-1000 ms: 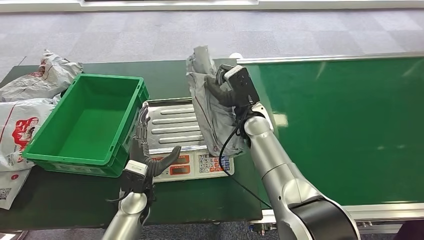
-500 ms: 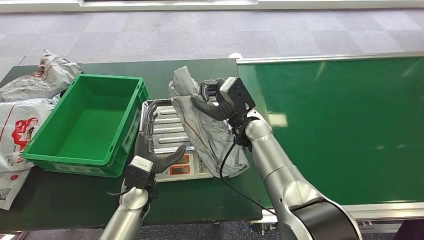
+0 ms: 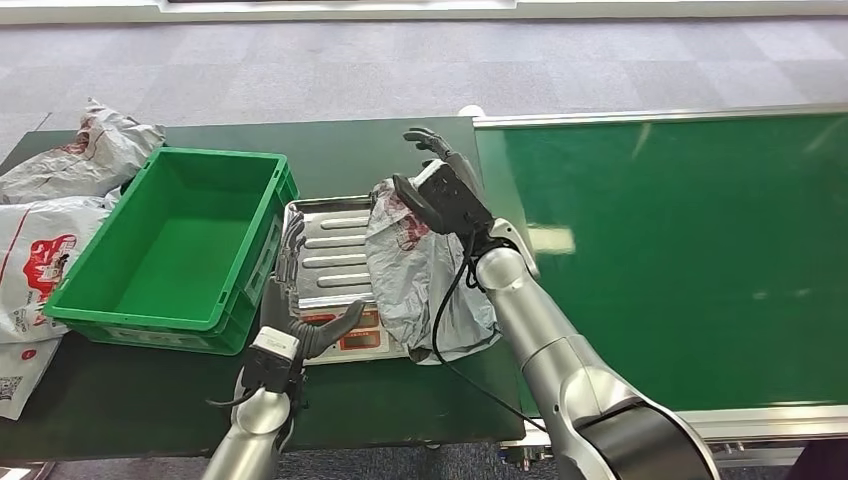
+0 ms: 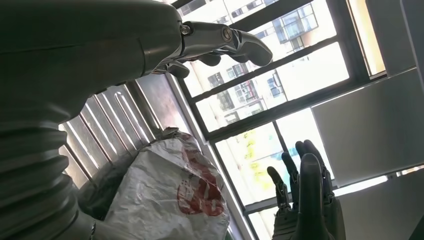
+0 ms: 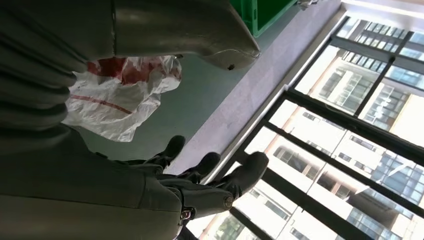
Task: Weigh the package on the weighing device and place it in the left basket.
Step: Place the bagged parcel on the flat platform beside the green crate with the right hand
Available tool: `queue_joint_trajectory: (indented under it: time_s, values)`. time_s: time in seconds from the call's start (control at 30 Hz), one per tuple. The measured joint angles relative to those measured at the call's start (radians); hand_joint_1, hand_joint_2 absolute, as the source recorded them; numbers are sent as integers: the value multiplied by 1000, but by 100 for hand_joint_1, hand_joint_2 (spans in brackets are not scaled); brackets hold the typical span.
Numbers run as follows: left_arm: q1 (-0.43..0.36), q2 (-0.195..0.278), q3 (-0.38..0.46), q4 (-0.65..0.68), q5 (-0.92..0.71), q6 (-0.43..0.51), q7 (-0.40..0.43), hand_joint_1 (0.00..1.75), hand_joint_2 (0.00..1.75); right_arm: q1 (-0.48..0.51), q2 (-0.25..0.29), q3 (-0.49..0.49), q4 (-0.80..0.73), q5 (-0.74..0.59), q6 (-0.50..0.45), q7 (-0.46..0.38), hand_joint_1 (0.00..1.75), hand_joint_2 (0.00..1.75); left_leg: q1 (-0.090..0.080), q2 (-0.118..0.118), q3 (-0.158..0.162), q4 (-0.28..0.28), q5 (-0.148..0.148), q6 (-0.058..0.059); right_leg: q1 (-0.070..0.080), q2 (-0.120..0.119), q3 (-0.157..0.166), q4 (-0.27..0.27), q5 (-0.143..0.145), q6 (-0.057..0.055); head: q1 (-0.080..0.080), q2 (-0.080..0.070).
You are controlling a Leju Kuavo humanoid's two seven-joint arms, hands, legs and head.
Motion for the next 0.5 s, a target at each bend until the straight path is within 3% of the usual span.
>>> queue_joint_trajectory:
  time_s: [0.17, 0.3, 0.37, 0.43, 0.5]
  values:
    - [18, 1, 15, -28, -12, 16, 21, 0, 175, 23, 6, 28, -46, 191, -184, 153, 0, 0, 0, 0, 0, 0, 0, 0, 0, 0, 0, 0, 0, 0, 0, 0]
    - [38, 2, 30, -58, -21, 23, 41, 0, 175, 65, 9, 54, -134, 385, -260, 318, 0, 0, 0, 0, 0, 0, 0, 0, 0, 0, -1, 0, 0, 0, 0, 0]
    - [45, 3, 35, -64, -26, 22, 47, 0, 175, 93, 9, 56, -179, 428, -302, 343, 0, 0, 0, 0, 0, 0, 0, 0, 0, 0, -1, 0, 0, 0, 0, 0]
    - [50, 3, 38, -64, -34, 19, 50, 0, 175, 132, 9, 48, -240, 410, -383, 307, 0, 0, 0, 0, -1, 0, 0, 0, 0, 0, -2, 0, 0, 0, 0, 0]
    - [50, 3, 39, -60, -50, 9, 55, 0, 175, 196, 11, 20, -358, 346, -475, 197, 0, 87, 0, -1, -1, 0, 0, 0, 0, -2, -2, 0, 0, 0, 0, 0]
